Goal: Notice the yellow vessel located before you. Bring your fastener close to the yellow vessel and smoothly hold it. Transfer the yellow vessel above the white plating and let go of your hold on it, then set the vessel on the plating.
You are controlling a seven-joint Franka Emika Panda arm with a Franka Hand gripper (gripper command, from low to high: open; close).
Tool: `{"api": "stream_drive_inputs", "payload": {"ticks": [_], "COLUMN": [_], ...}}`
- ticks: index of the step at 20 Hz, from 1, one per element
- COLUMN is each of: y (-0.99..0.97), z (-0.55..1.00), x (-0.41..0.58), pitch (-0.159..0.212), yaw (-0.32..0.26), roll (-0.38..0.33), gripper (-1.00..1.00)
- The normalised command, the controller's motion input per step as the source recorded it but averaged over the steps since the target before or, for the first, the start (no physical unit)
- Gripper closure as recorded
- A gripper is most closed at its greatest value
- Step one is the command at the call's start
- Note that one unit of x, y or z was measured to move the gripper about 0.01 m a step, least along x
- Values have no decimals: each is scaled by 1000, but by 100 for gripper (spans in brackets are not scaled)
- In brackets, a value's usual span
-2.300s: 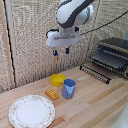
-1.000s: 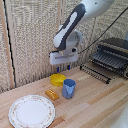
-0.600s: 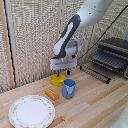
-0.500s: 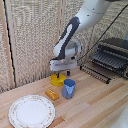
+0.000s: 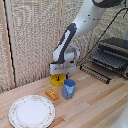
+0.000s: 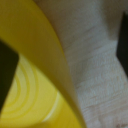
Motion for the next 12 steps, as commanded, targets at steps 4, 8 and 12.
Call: {"api": "stream_drive_inputs", "payload": {"ticks": [4,8,12], "y": [-31,-3,-82], "z": [8,203,417], "x": [0,-34,-69], "pitch": [-44,-66,-21], "yaw": [-8,-2,152], "roll": [0,0,33], "gripper": [100,100,100]}}
